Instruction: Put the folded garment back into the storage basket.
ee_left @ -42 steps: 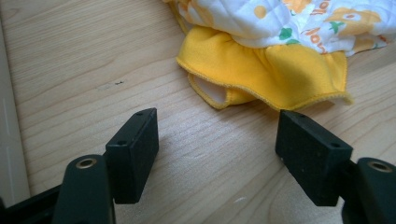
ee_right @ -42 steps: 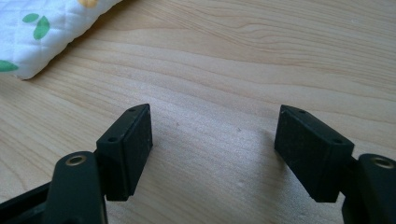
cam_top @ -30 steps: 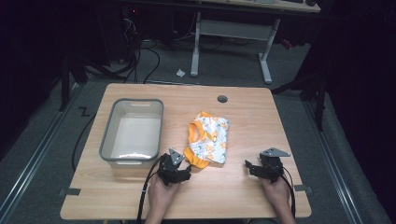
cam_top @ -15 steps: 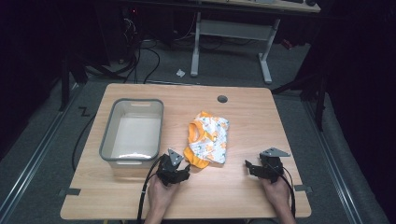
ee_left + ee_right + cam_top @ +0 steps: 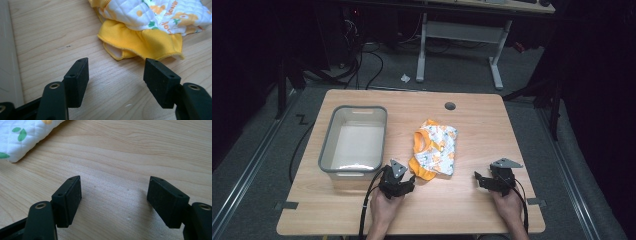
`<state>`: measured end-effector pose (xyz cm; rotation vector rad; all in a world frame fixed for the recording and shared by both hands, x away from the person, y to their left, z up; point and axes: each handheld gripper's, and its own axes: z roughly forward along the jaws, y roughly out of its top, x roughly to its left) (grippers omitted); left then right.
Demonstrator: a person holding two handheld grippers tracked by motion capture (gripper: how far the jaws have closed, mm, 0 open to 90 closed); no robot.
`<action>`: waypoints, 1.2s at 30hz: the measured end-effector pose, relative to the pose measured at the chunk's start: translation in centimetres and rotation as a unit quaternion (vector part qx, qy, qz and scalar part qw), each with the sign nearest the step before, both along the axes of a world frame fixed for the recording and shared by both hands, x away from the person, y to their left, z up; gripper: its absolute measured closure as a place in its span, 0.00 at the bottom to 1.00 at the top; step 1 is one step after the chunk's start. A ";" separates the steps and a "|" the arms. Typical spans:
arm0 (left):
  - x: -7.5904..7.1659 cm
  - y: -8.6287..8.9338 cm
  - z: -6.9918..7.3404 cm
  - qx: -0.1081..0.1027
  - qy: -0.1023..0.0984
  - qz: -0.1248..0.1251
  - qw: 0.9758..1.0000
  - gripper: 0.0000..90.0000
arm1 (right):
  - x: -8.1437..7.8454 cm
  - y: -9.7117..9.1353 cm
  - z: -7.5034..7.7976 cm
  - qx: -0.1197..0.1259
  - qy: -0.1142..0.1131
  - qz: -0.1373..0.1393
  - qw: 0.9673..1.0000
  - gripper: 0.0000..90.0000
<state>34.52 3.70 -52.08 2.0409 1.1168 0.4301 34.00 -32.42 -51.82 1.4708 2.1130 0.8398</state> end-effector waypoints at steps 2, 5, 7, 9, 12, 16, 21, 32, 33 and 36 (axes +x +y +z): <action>0.0 -0.1 0.1 -0.001 0.001 -0.003 1.000 0.42 | 0.0 0.0 0.0 0.000 0.000 0.000 1.000 0.31; 0.0 -0.3 0.5 -0.005 -0.001 -0.006 1.000 0.42 | 0.0 0.0 0.0 0.000 0.000 0.000 1.000 0.31; 0.0 -0.4 0.9 -0.013 -0.002 -0.008 1.000 0.41 | 0.0 0.0 0.0 0.000 0.000 0.000 1.000 0.31; 0.1 -0.6 1.3 -0.014 -0.003 -0.011 1.000 0.41 | 0.0 0.0 0.0 0.000 0.000 0.000 1.000 0.31; 0.1 -0.9 1.7 -0.012 -0.007 -0.017 1.000 0.40 | 0.0 0.0 0.0 0.000 0.000 0.000 1.000 0.31; 0.1 -1.2 2.1 -0.006 -0.010 -0.022 1.000 0.40 | 0.0 0.0 0.0 0.000 0.000 0.000 1.000 0.31; 0.2 -1.2 2.9 -0.016 -0.017 -0.028 0.999 0.40 | 0.0 0.0 0.0 0.000 0.000 0.000 1.000 0.31; 0.9 -2.0 3.9 -0.024 -0.013 -0.041 0.999 0.40 | 0.0 0.0 0.0 0.000 0.000 0.000 1.000 0.31; 1.0 -2.0 3.9 -0.024 -0.012 -0.043 0.999 0.40 | 0.0 0.0 0.0 0.000 0.000 0.000 1.000 0.31; 1.4 -2.2 4.0 -0.027 -0.007 -0.041 0.999 0.40 | 0.0 0.0 0.0 0.000 0.000 0.000 1.000 0.31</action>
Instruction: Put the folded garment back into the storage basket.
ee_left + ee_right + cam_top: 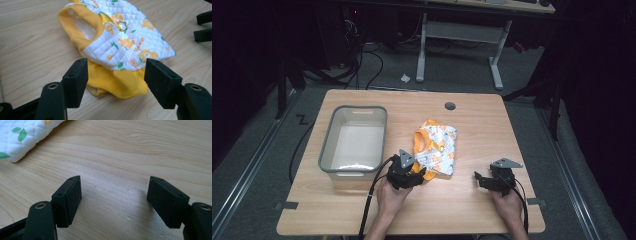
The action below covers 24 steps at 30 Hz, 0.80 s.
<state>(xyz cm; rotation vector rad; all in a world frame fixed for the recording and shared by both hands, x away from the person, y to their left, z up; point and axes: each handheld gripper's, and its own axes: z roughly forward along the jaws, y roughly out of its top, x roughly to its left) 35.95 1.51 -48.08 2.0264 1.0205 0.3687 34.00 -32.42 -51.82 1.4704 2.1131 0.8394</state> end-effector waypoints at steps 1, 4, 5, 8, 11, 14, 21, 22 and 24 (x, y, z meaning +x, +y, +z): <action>0.1 0.0 0.0 0.003 0.000 -0.001 1.000 0.40 | 0.0 0.0 0.0 0.000 0.000 0.000 1.000 0.31; 0.4 -0.3 0.2 0.005 0.002 -0.002 1.000 0.40 | 0.0 0.0 0.0 0.000 0.000 0.000 1.000 0.31; 0.5 -0.3 0.3 0.005 0.004 -0.004 1.000 0.40 | 0.0 0.0 0.0 0.000 0.000 0.000 1.000 0.31; 0.8 -0.5 0.5 -0.006 0.005 -0.005 1.000 0.40 | 0.0 0.0 0.0 0.000 0.000 0.000 1.000 0.31; 1.1 -0.8 0.5 0.002 0.010 -0.008 1.000 0.39 | 0.0 0.0 0.0 0.000 0.000 0.000 1.000 0.31; 1.4 -1.1 0.5 0.006 0.014 -0.010 1.000 0.39 | 0.0 0.0 0.0 0.000 0.001 -0.001 1.000 0.31; 2.3 -1.6 0.7 0.016 0.019 -0.008 1.000 0.38 | 0.0 0.0 0.0 0.000 0.001 0.000 1.000 0.31; 2.5 -1.7 0.8 0.017 0.021 -0.009 1.000 0.38 | 0.0 0.0 0.0 0.000 0.001 0.000 1.000 0.31; 2.8 -1.8 0.9 0.017 0.022 -0.009 1.000 0.37 | 0.0 0.0 0.0 0.000 0.000 0.000 1.000 0.31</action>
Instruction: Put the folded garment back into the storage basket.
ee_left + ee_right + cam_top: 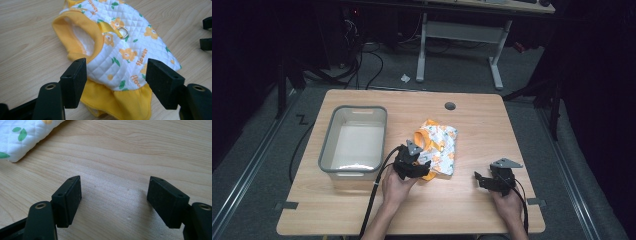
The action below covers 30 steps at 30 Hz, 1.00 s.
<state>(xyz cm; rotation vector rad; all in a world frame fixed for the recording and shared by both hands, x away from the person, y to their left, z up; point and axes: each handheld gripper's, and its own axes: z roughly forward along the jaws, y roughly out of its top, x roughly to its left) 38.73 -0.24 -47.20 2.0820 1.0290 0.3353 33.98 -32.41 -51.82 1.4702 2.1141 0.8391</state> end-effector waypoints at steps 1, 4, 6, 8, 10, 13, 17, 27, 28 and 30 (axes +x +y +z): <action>0.1 0.0 0.1 0.000 0.002 -0.001 1.000 0.37 | 0.0 0.0 0.0 0.000 0.000 0.000 1.000 0.31; 0.6 -0.2 0.4 0.004 0.000 -0.001 1.000 0.36 | 0.0 0.0 0.0 0.000 0.000 -0.001 1.000 0.31; 0.9 -0.3 0.5 0.007 0.003 -0.002 1.000 0.35 | 0.0 0.0 0.0 0.000 0.000 -0.001 1.000 0.31; 1.2 -0.5 0.7 0.007 0.002 0.001 1.000 0.34 | 0.0 0.0 0.0 0.000 0.000 0.000 1.000 0.31; 1.6 -0.7 0.9 0.011 0.003 0.002 1.000 0.34 | 0.0 0.0 0.0 0.000 0.000 0.000 1.000 0.31; 2.3 -0.8 1.1 0.009 0.006 0.008 1.000 0.33 | 0.0 0.0 0.0 -0.001 -0.001 0.002 1.000 0.31; 3.3 -0.8 1.1 0.003 0.014 0.018 1.000 0.30 | 0.0 0.0 0.0 -0.001 -0.001 0.002 1.000 0.31; 5.2 -1.7 1.2 0.014 0.022 0.023 0.999 0.30 | 0.0 0.0 0.0 0.000 0.000 0.000 1.000 0.31; 5.5 -1.8 1.1 0.010 0.023 0.027 0.999 0.30 | 0.0 0.0 0.0 0.000 0.000 0.000 1.000 0.31; 5.9 -1.8 0.9 0.011 0.026 0.033 0.999 0.30 | 0.0 0.0 0.0 0.000 0.000 0.000 1.000 0.31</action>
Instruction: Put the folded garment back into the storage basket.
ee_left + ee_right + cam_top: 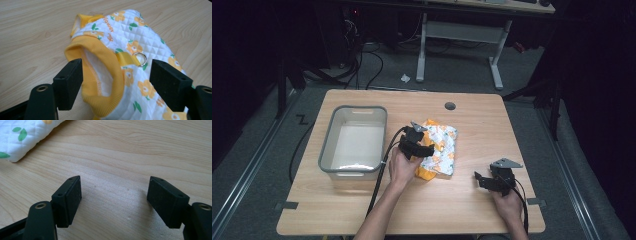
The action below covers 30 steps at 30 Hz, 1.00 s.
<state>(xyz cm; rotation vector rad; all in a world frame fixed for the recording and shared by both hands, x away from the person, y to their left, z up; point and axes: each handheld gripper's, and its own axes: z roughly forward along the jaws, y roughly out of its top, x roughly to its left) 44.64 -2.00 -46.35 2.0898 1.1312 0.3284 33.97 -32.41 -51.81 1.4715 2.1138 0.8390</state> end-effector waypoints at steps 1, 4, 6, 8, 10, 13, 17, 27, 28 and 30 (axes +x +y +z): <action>0.2 0.0 -0.2 -0.001 0.002 0.005 1.000 0.29 | 0.0 0.0 0.0 0.000 0.000 0.000 1.000 0.31; 1.0 0.0 -0.7 -0.003 0.014 0.012 1.000 0.28 | 0.0 0.0 0.0 0.000 0.000 0.000 1.000 0.31; 1.4 -0.1 -1.0 -0.005 0.021 0.014 1.000 0.28 | 0.0 0.0 0.0 0.000 0.000 0.000 1.000 0.31; 1.7 -0.2 -1.3 -0.002 0.025 0.014 1.000 0.28 | 0.0 0.0 0.0 0.000 0.000 0.000 1.000 0.31; 1.9 -0.3 -1.7 -0.001 0.030 0.013 0.999 0.28 | 0.0 0.0 0.0 0.000 0.000 0.000 1.000 0.31; 2.2 -0.5 -2.4 0.005 0.043 0.012 0.999 0.28 | 0.0 0.0 0.0 0.000 0.000 0.000 1.000 0.31; 2.5 -0.8 -3.1 0.017 0.051 0.014 0.998 0.30 | 0.0 0.0 0.0 0.000 0.000 0.000 1.000 0.31; 2.7 -1.4 -4.2 0.036 0.070 0.012 0.997 0.31 | 0.0 0.0 0.0 0.000 0.000 0.001 1.000 0.31; 2.6 -1.5 -4.3 0.041 0.069 0.011 0.997 0.31 | 0.0 0.0 0.0 0.000 0.000 0.001 1.000 0.31; 2.6 -1.5 -4.5 0.041 0.070 0.010 0.997 0.32 | 0.0 0.0 0.0 0.000 0.000 0.001 1.000 0.31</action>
